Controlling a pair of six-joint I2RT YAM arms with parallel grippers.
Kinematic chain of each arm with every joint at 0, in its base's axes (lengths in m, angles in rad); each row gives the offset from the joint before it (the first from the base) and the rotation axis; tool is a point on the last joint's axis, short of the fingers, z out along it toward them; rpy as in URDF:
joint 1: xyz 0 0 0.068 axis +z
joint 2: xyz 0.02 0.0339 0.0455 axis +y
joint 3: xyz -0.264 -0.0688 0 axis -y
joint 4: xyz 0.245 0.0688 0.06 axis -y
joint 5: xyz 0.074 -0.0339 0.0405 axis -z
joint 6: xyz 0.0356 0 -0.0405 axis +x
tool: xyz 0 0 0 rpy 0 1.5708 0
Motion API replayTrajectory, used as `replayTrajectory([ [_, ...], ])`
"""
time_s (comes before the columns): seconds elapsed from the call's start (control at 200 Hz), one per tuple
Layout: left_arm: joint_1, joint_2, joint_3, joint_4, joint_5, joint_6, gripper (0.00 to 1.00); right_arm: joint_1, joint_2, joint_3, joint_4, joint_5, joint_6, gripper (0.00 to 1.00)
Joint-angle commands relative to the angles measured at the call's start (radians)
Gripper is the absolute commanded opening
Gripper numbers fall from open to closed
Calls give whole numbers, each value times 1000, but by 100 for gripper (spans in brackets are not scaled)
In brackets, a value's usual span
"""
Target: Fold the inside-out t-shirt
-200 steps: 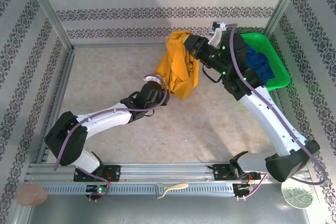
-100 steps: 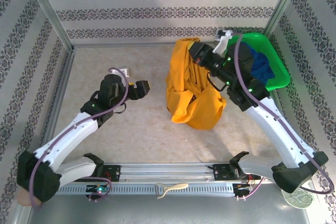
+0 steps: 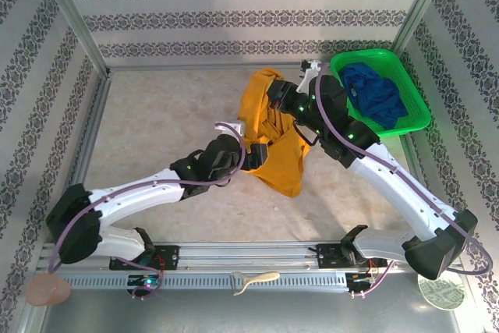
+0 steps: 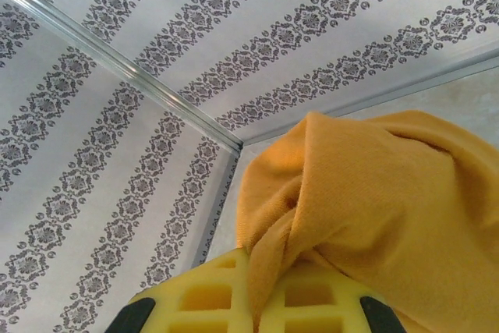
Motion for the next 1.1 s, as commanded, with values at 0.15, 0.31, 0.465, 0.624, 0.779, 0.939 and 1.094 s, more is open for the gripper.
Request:
replayTrajectory([
  [0.15,197,100,-67,11,-135,-76,26,-11,-62,97,71,-22,19,0],
  [0.31,347,104,-123,57,80,41,4,-59,-79,141,58,-33,10,0],
  [0.465,428,86,-96,-85,219,144,37,-125,-83,84,89,-79,57,0],
  [0.624,424,-112,-146,-83,349,142,70,-147,-80,10,107,-139,85,0],
  [0.779,309,-254,-107,-38,349,139,77,-148,-98,-72,119,-145,97,0],
  [0.939,153,-175,28,-24,284,278,79,-134,-108,-114,121,-137,100,0],
  [1.094,74,-30,128,-18,197,357,82,-103,-108,-124,118,-116,96,0],
])
